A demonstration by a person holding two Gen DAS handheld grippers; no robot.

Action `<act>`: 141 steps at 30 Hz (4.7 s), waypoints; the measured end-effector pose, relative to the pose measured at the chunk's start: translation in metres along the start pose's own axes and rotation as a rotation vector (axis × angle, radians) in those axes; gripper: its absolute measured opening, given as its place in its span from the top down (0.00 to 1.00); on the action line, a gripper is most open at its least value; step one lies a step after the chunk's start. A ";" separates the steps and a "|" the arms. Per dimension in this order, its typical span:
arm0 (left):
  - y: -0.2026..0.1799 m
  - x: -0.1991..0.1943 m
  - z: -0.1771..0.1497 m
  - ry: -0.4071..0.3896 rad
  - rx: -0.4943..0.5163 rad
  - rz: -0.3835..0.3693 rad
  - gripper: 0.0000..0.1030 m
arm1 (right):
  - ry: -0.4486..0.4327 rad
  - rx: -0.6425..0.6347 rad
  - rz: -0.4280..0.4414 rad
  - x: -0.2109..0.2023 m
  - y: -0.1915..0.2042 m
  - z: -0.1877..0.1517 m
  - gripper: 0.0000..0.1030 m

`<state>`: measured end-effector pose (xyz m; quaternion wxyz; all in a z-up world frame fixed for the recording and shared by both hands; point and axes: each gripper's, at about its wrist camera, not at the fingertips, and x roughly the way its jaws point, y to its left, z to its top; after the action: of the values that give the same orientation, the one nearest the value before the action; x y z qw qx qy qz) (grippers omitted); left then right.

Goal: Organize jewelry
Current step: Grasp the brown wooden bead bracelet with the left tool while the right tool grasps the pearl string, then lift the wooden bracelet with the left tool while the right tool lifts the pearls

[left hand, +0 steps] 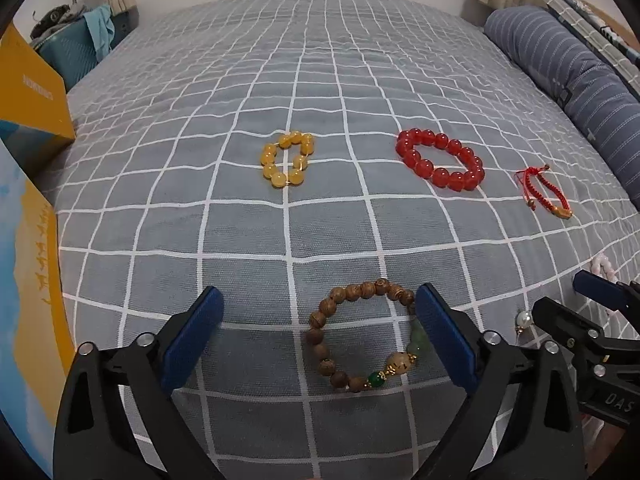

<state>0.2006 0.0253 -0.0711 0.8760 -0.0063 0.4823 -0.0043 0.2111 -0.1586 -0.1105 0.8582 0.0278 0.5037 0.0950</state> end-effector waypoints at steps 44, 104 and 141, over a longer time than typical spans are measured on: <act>-0.010 -0.014 0.002 0.040 0.049 -0.106 0.92 | 0.042 0.045 0.083 -0.003 0.001 -0.003 0.89; -0.003 -0.066 0.006 -0.049 0.033 -0.111 0.92 | -0.034 0.084 0.068 -0.038 0.002 0.002 0.90; 0.108 -0.214 0.011 -0.284 -0.143 0.079 0.92 | -0.289 -0.122 0.057 -0.142 0.141 0.037 0.90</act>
<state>0.0952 0.1359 0.1142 0.9321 -0.0502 0.3526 0.0656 0.1566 -0.0456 0.0496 0.9188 0.0030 0.3671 0.1447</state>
